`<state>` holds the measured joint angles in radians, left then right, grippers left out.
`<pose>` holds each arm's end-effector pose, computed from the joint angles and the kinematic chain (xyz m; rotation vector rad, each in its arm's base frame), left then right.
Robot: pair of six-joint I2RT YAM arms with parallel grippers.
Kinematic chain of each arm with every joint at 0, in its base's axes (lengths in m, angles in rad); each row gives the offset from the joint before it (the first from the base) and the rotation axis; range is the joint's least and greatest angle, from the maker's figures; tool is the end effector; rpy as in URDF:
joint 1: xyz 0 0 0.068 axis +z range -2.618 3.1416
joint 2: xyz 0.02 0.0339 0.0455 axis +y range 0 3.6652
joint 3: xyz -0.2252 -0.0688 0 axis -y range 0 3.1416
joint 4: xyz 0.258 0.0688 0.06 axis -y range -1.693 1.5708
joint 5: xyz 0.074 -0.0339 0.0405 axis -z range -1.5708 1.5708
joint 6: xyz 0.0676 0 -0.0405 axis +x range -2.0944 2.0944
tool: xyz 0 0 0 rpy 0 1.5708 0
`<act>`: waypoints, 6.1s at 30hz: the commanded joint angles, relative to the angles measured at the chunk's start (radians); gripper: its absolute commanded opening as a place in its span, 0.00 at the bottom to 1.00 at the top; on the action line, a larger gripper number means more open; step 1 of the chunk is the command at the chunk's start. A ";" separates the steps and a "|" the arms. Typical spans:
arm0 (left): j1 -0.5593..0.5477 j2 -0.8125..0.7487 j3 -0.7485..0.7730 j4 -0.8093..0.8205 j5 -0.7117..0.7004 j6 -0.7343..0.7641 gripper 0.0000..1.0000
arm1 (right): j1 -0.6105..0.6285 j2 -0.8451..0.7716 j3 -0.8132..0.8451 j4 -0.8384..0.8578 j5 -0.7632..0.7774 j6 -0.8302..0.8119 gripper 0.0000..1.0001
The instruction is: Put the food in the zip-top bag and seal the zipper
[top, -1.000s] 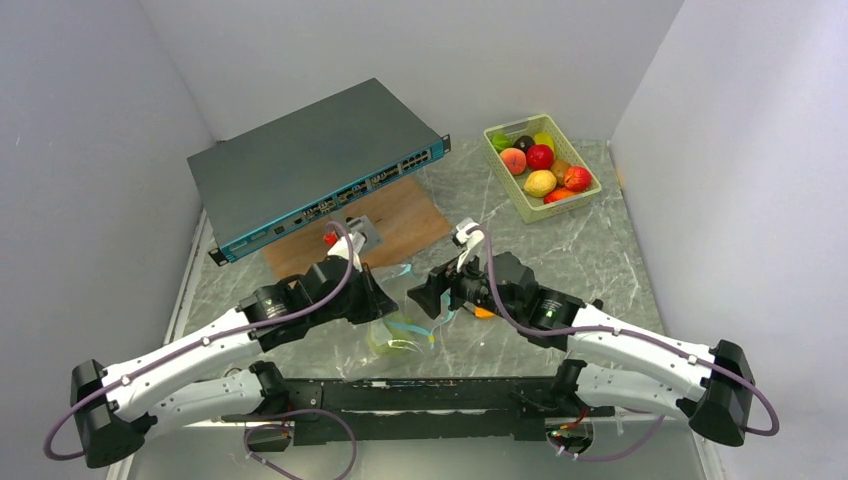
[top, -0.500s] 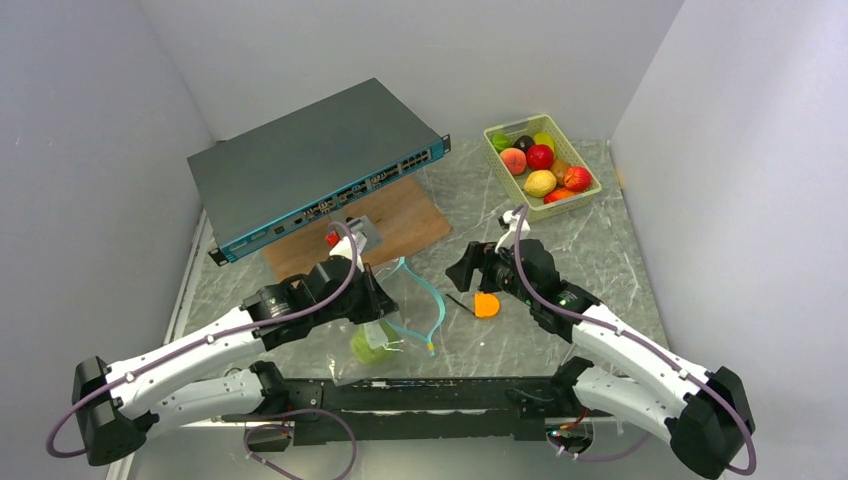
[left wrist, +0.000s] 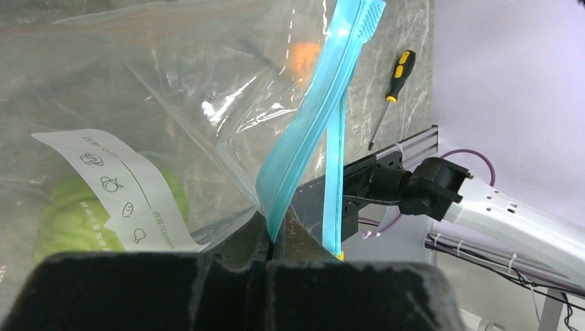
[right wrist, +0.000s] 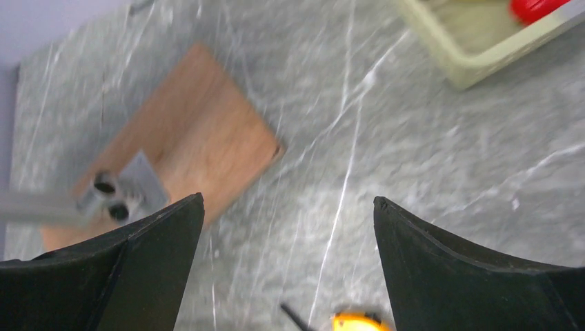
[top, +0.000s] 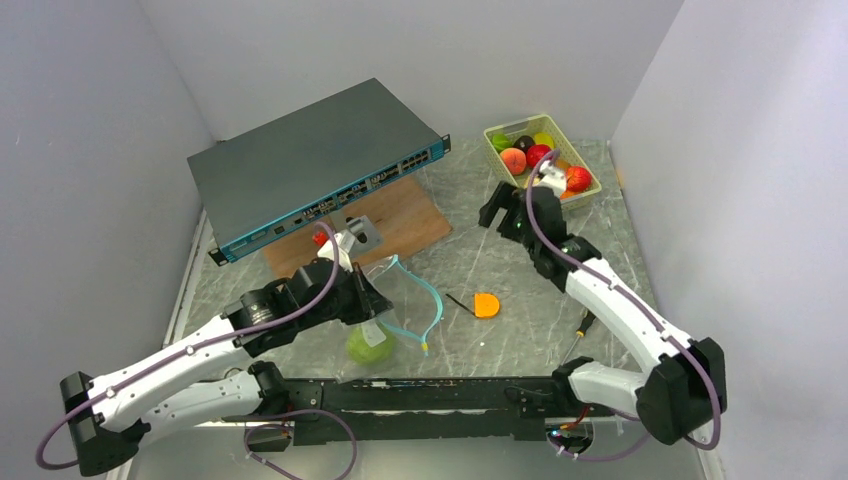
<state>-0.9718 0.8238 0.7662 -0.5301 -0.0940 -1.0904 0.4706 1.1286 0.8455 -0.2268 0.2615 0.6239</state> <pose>0.1437 -0.1993 0.2454 -0.1995 2.3561 -1.0285 0.2840 0.1248 0.2346 0.3193 2.0618 0.4013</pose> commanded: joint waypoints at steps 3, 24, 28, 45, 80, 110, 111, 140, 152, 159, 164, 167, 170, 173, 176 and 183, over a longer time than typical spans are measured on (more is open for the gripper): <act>0.002 -0.021 0.051 0.008 0.002 0.033 0.00 | -0.143 0.111 0.165 0.032 0.075 0.028 0.93; 0.005 0.086 0.121 -0.039 0.113 0.323 0.00 | -0.525 0.605 0.513 0.137 0.039 -0.275 0.99; 0.005 0.139 0.174 -0.146 0.150 0.324 0.00 | -0.548 0.641 0.520 0.110 -0.009 -0.318 1.00; 0.010 0.148 0.133 -0.152 0.081 0.144 0.00 | -0.608 1.035 1.088 -0.335 -0.016 -0.172 0.90; 0.010 0.194 0.110 -0.079 0.072 0.050 0.00 | -0.280 0.711 0.849 -0.303 0.121 -0.245 0.46; 0.011 0.240 0.097 -0.048 0.085 -0.011 0.00 | 0.284 -0.152 -0.047 -0.141 -0.407 -0.131 0.36; 0.012 0.242 0.097 -0.049 0.085 -0.015 0.00 | 0.292 -0.180 -0.062 -0.114 -0.401 -0.126 0.36; 0.011 0.158 0.156 -0.131 0.058 -0.022 0.00 | 0.621 -0.087 0.000 0.124 -0.144 -0.211 0.74; 0.012 0.133 0.153 -0.128 0.063 -0.027 0.00 | 0.624 -0.050 0.073 0.098 -0.171 -0.229 0.88; 0.012 0.085 0.141 -0.156 0.043 -0.040 0.00 | 0.624 -0.059 0.143 0.012 -0.065 -0.250 0.87; 0.011 0.031 0.138 -0.194 0.015 -0.055 0.00 | 0.619 -0.092 0.176 -0.037 0.093 -0.239 0.87; 0.011 0.001 0.134 -0.203 -0.003 -0.059 0.00 | 0.593 -0.103 0.194 -0.062 0.146 -0.228 0.87; 0.011 -0.012 0.137 -0.223 -0.013 -0.061 0.00 | 0.526 -0.105 0.213 -0.105 0.167 -0.188 0.87; 0.011 -0.011 0.133 -0.232 -0.007 -0.064 0.00 | 0.384 -0.115 0.206 -0.135 0.116 -0.120 0.87; 0.011 -0.013 0.114 -0.216 0.009 -0.068 0.00 | 0.188 -0.121 0.182 -0.142 0.040 -0.068 0.86; 0.011 -0.017 0.091 -0.201 0.038 -0.058 0.00 | -0.139 -0.038 0.200 -0.115 -0.044 -0.033 0.85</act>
<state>-0.9634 0.8192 0.8593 -0.7525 -0.0761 -1.1465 0.4576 1.0447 1.0187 -0.3698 0.2943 0.5499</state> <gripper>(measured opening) 0.010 0.856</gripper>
